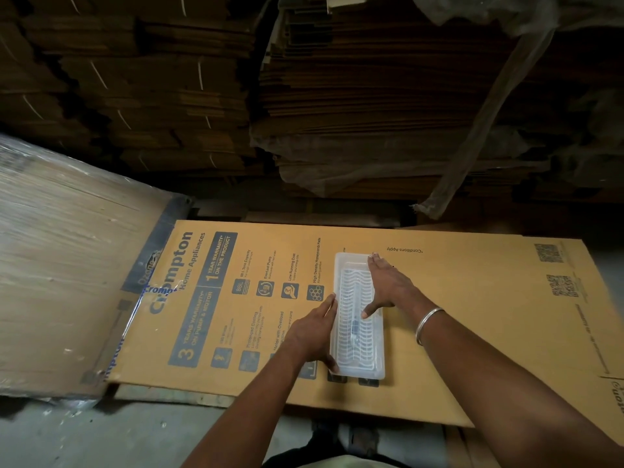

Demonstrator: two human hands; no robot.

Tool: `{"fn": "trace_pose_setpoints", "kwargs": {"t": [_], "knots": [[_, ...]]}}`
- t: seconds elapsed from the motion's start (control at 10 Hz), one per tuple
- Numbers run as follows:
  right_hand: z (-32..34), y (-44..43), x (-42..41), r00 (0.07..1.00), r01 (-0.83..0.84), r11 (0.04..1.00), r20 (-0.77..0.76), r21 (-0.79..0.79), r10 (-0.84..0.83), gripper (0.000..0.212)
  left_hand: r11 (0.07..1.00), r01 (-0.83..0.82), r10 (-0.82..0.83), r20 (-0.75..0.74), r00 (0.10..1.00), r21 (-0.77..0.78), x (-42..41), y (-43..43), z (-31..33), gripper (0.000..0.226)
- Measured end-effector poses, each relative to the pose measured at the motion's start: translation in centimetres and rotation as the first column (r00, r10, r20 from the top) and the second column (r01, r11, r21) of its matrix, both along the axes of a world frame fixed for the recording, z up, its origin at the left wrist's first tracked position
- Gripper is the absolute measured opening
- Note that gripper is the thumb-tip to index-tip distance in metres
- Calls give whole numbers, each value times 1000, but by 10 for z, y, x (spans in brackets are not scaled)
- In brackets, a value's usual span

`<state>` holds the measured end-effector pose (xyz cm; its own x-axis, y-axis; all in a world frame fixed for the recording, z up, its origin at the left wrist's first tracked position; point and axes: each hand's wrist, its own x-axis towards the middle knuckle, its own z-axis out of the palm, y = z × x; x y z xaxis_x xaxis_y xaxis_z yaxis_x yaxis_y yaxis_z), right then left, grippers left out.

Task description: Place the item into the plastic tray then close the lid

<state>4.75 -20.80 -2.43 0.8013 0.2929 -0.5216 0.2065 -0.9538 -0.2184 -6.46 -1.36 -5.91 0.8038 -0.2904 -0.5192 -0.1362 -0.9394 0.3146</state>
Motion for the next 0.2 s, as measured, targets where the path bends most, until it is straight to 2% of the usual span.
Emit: {"fn": "trace_pose_setpoints", "kwargs": {"t": [0.1,0.2], "knots": [[0,-4,1,1000,12,1000,-6,29,-11,141,998,-55,56,45,997,-28,9,3,3,121],[-9,-8,-2,995,24,997,97,77,-32,116,997,-76,81,267,960,-29,19,2,5,90]]}}
